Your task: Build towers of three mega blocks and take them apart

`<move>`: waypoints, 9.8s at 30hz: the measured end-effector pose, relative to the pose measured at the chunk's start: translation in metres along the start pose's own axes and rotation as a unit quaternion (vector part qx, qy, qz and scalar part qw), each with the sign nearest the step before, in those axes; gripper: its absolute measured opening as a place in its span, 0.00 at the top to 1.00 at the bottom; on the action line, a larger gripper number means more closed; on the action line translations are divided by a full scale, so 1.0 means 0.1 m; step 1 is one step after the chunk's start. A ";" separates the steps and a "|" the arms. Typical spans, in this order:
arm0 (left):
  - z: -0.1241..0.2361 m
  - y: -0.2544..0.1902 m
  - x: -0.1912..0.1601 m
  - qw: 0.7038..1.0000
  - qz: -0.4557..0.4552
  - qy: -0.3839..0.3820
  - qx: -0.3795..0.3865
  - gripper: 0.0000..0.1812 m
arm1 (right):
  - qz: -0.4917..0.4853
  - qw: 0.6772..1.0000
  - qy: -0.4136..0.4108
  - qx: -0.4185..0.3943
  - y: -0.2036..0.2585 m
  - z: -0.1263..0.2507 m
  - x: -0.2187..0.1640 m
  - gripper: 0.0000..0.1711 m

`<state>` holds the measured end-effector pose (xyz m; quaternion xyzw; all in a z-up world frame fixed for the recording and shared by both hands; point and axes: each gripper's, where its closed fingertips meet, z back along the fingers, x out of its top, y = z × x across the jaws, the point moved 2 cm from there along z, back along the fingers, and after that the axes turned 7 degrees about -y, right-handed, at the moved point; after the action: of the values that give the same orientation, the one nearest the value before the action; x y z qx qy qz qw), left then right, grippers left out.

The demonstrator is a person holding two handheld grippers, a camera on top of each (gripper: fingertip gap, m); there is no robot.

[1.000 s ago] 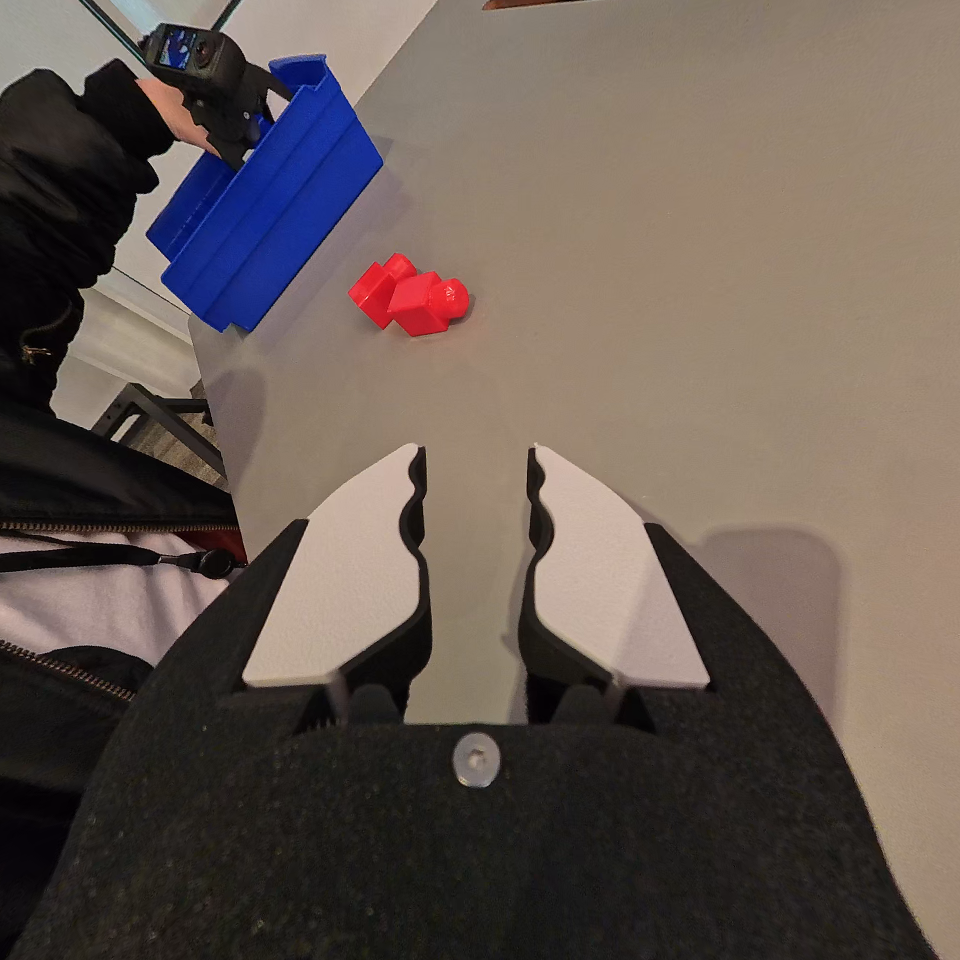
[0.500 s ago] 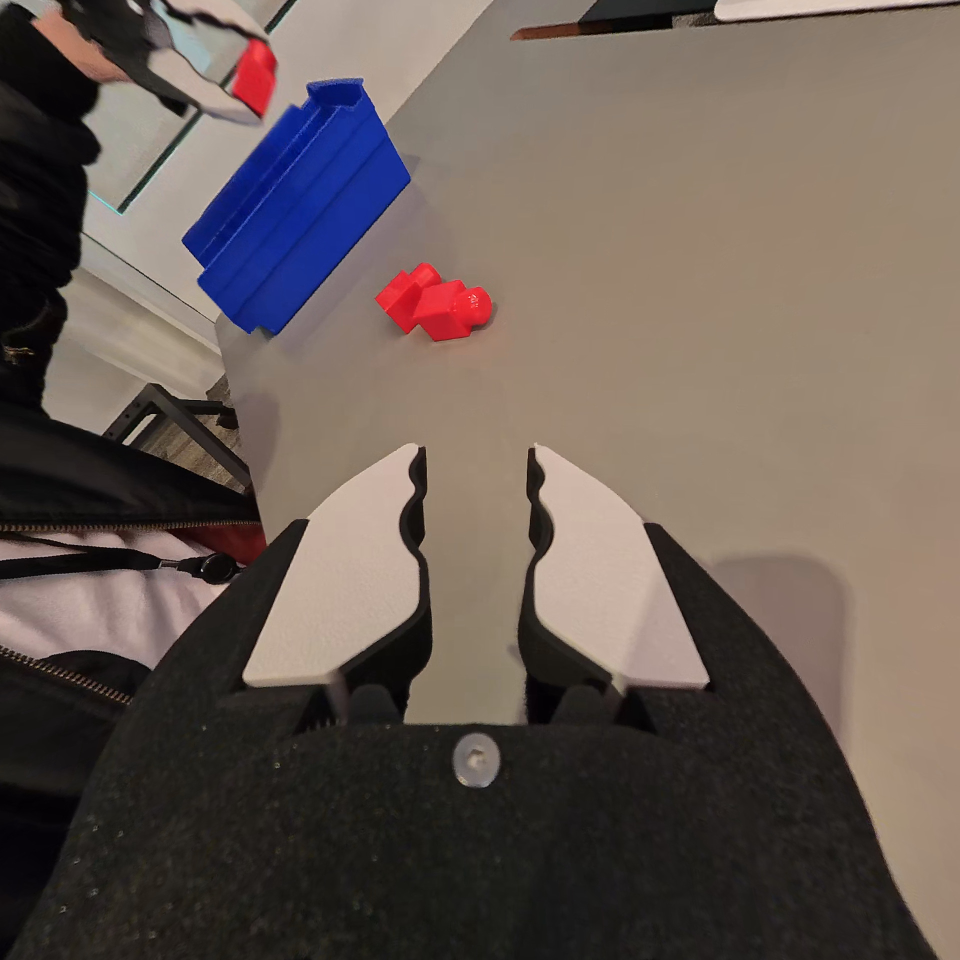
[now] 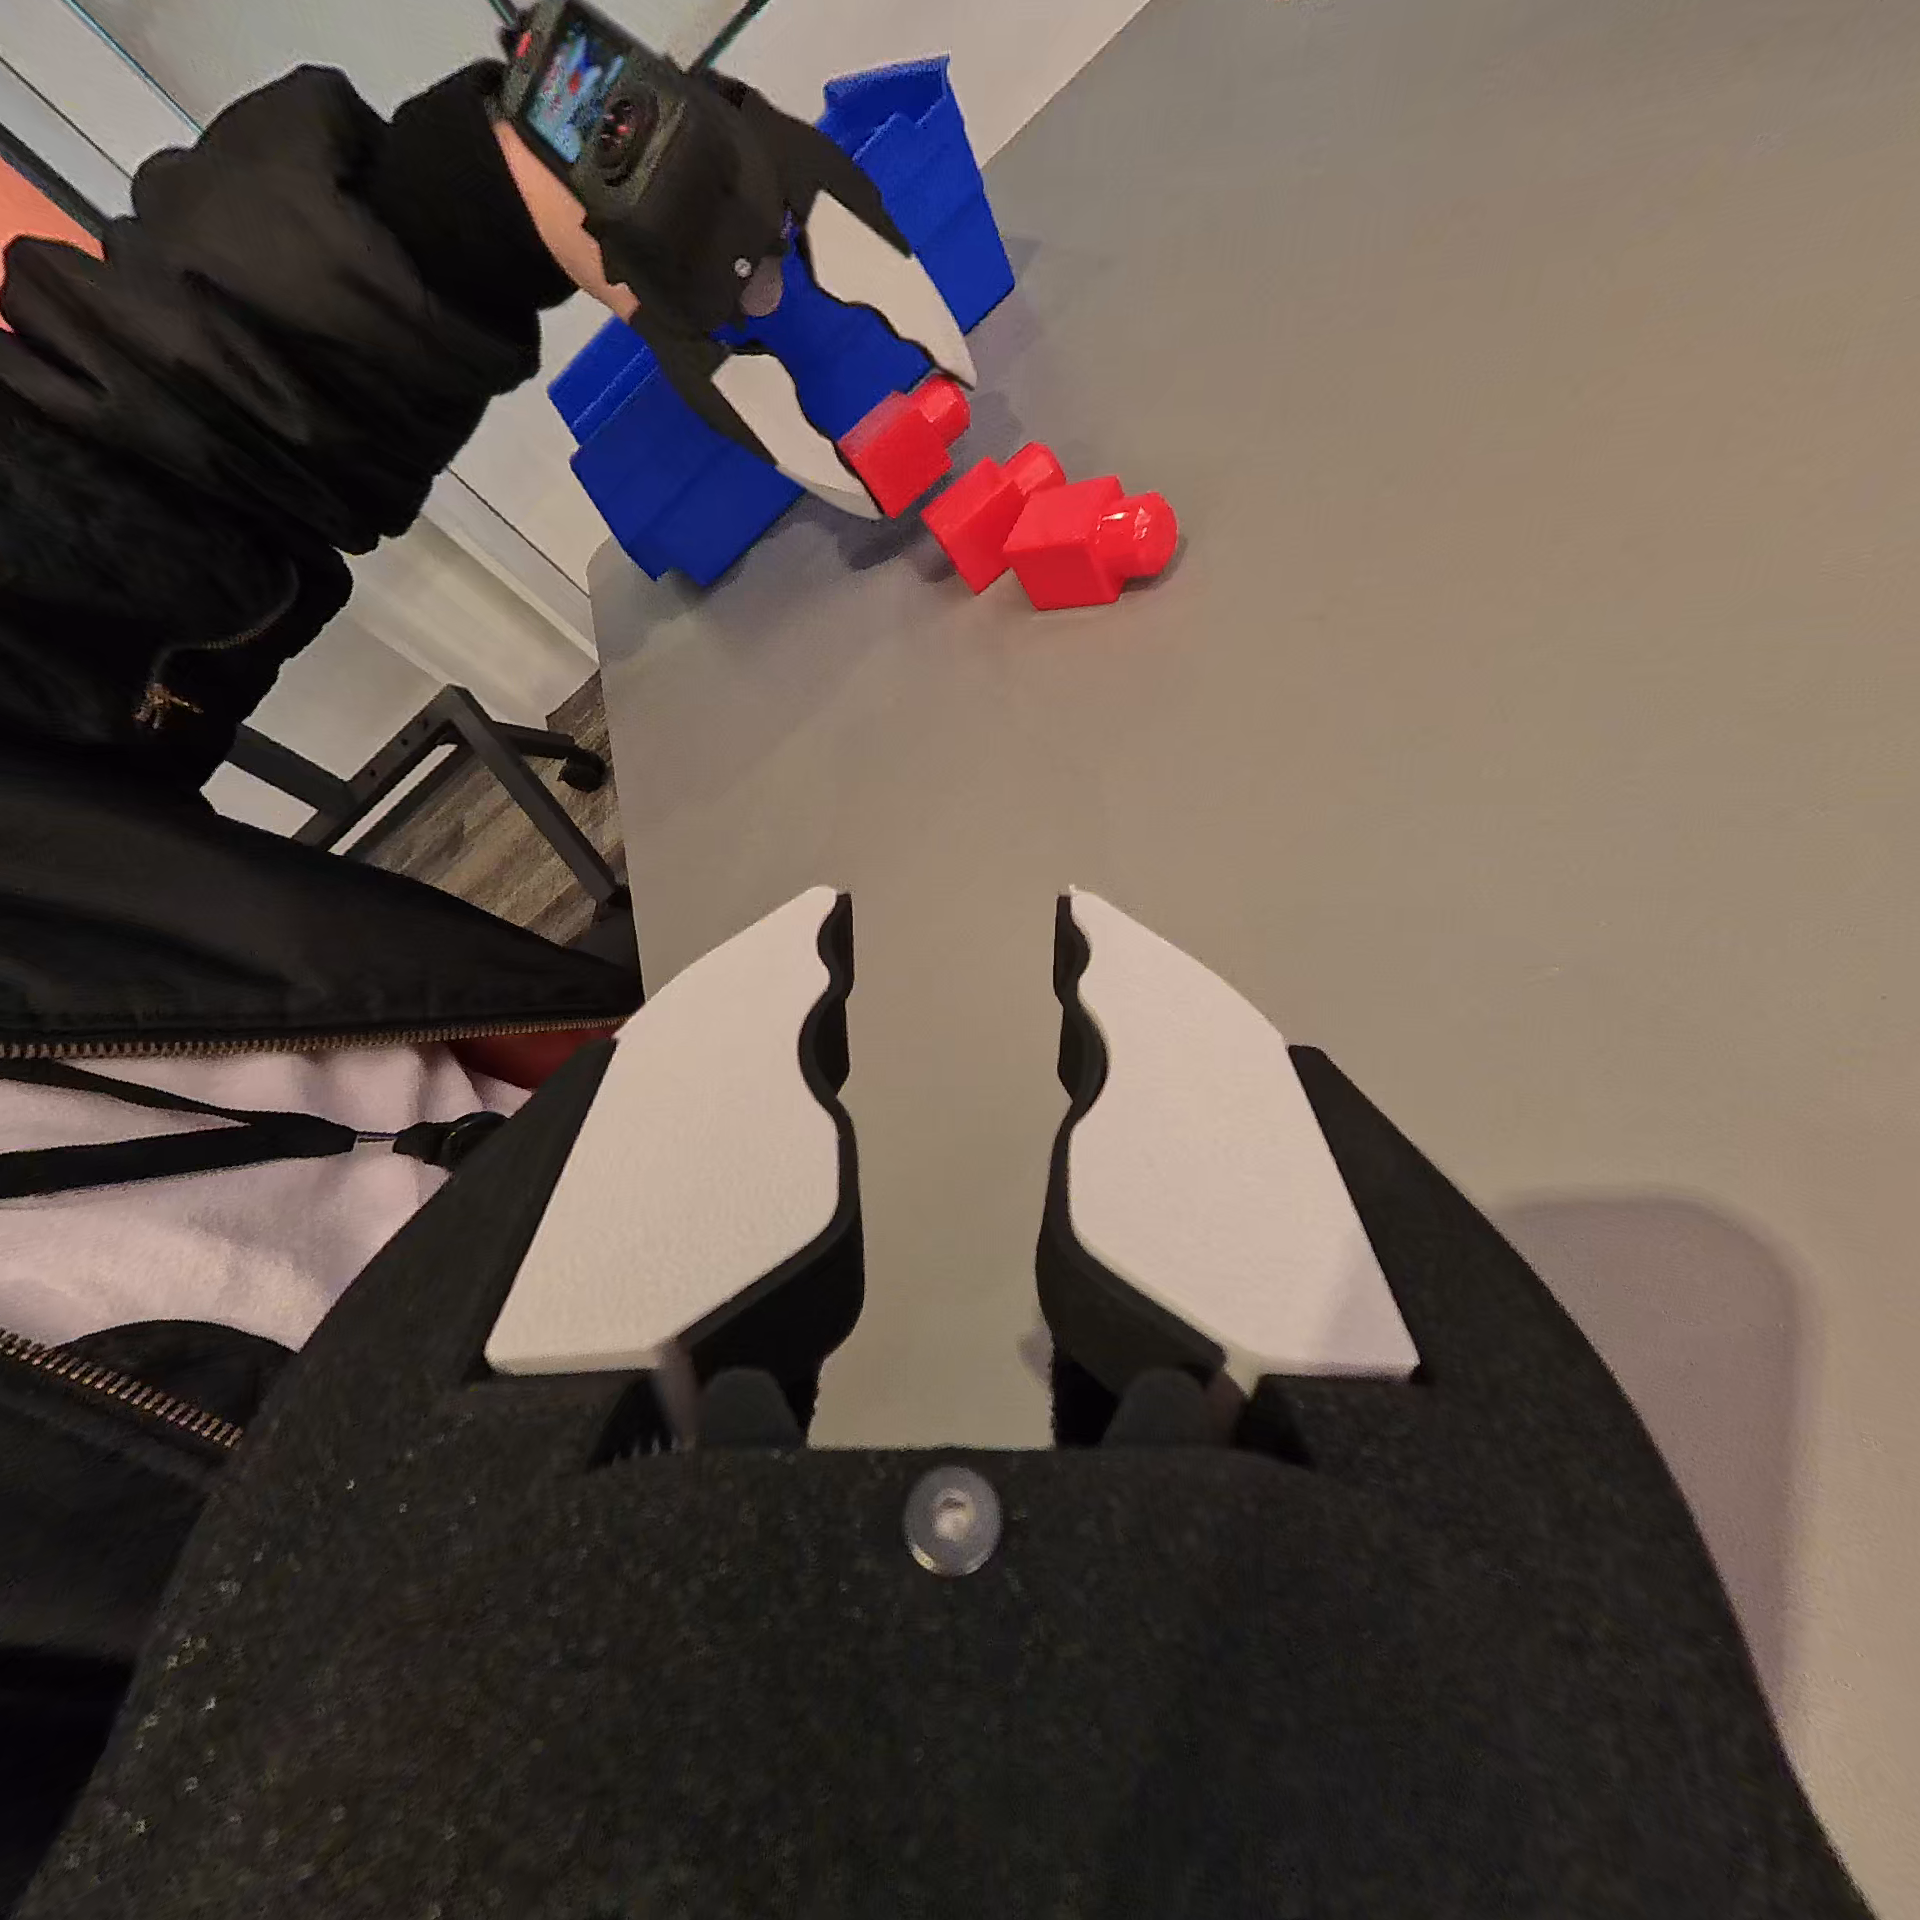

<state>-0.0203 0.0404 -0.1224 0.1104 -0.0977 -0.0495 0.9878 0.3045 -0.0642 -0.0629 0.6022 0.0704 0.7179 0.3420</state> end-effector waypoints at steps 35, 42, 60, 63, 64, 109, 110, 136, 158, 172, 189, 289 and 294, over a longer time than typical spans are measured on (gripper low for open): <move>0.21 -0.05 0.00 0.709 0.695 -0.086 0.083 0.71 | 0.003 0.988 -0.094 0.122 0.13 0.38 -0.24 0.79; 0.04 -0.06 0.04 0.709 0.698 -0.047 0.084 0.71 | -0.001 0.986 -0.109 0.129 0.08 0.48 -0.27 0.79; -0.18 -0.13 -0.04 0.748 0.658 0.004 0.087 0.80 | -0.014 0.985 -0.122 0.122 0.00 0.54 -0.27 0.79; -0.04 -0.08 0.04 0.744 0.660 -0.079 0.071 0.80 | -0.031 0.988 -0.117 0.100 -0.06 0.50 -0.25 0.79; 0.06 -0.03 0.07 0.740 0.658 -0.118 0.074 0.80 | -0.037 0.990 -0.110 0.084 -0.08 0.46 -0.24 0.80; 1.33 -0.43 -0.27 0.657 0.459 -0.496 0.335 0.80 | -0.268 0.833 0.110 -0.472 -0.39 -2.33 0.07 0.70; 1.32 -0.42 -0.28 0.655 0.460 -0.497 0.334 0.80 | -0.264 0.833 0.132 -0.468 -0.38 -2.31 0.05 0.71; 1.20 -0.40 -0.15 0.677 0.446 -0.483 0.331 0.80 | -0.205 0.788 0.339 -0.471 -0.44 -2.14 -0.06 0.78; 1.80 -0.41 1.25 0.670 0.229 -0.706 -0.030 0.80 | 0.104 0.959 -0.192 0.180 1.18 -0.98 1.85 0.79; 1.67 0.40 2.42 0.703 0.174 -0.683 -0.094 0.80 | 0.141 0.944 -0.224 0.195 0.89 -0.50 2.36 0.79; 1.73 0.38 2.42 0.670 0.179 -0.709 -0.128 0.80 | 0.163 0.958 -0.161 0.172 0.83 -0.76 2.19 0.79; 2.91 0.42 0.83 0.637 0.244 -0.727 0.075 0.80 | -0.149 0.915 0.272 -0.256 -0.05 -2.84 0.28 0.77; 2.67 0.51 1.08 0.660 0.241 -0.710 0.038 0.80 | -0.162 0.982 0.003 -0.094 -0.31 -2.08 1.11 0.77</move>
<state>0.0346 0.0211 0.1643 0.0519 -0.7948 0.1310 0.5902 0.1225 0.0885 -0.0434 0.5461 0.0999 0.6580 0.5088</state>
